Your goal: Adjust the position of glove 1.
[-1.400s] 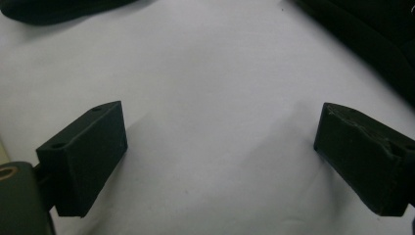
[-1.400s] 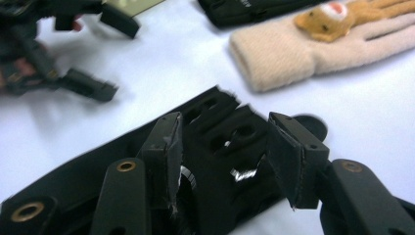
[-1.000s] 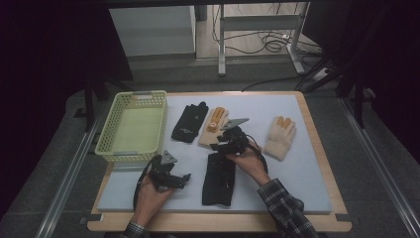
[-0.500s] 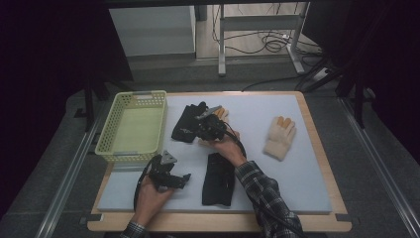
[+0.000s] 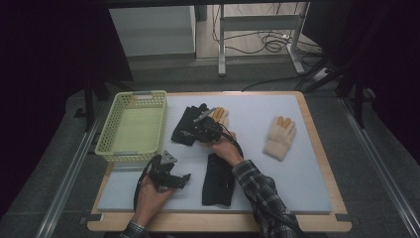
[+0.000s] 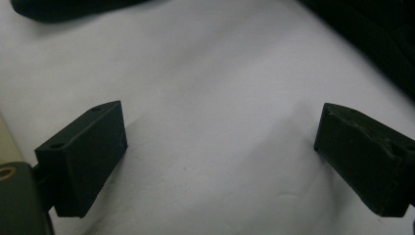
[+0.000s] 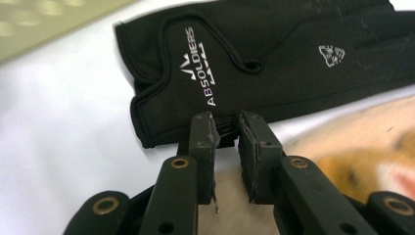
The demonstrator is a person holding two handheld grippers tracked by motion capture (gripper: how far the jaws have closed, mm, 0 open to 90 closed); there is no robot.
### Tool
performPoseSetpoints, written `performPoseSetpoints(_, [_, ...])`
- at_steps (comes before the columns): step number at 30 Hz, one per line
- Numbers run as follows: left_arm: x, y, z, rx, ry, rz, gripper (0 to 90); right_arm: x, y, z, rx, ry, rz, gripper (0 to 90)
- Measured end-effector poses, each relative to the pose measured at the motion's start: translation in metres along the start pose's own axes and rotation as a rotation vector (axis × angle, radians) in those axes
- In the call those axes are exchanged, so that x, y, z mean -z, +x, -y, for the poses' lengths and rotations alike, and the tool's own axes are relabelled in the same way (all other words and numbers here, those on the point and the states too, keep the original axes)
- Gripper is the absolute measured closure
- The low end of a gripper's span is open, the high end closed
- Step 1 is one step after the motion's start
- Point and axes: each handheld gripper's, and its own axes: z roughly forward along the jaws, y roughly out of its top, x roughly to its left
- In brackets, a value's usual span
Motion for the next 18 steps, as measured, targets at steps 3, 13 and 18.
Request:
performPoseSetpoints(3, [0.0,0.0,0.0,-0.002,0.002,-0.001,5.5,0.012,0.007,0.004,0.016,-0.002,-0.008,74.1])
performPoseSetpoints(13, [0.0,0.0,0.0,-0.002,0.004,0.002,5.5,-0.004,-0.007,-0.022,-0.032,-0.047,0.043,46.7])
performPoseSetpoints(18, [0.0,0.0,0.0,-0.002,0.003,0.002,5.5,-0.025,-0.01,-0.033,-0.036,-0.042,0.078,42.0])
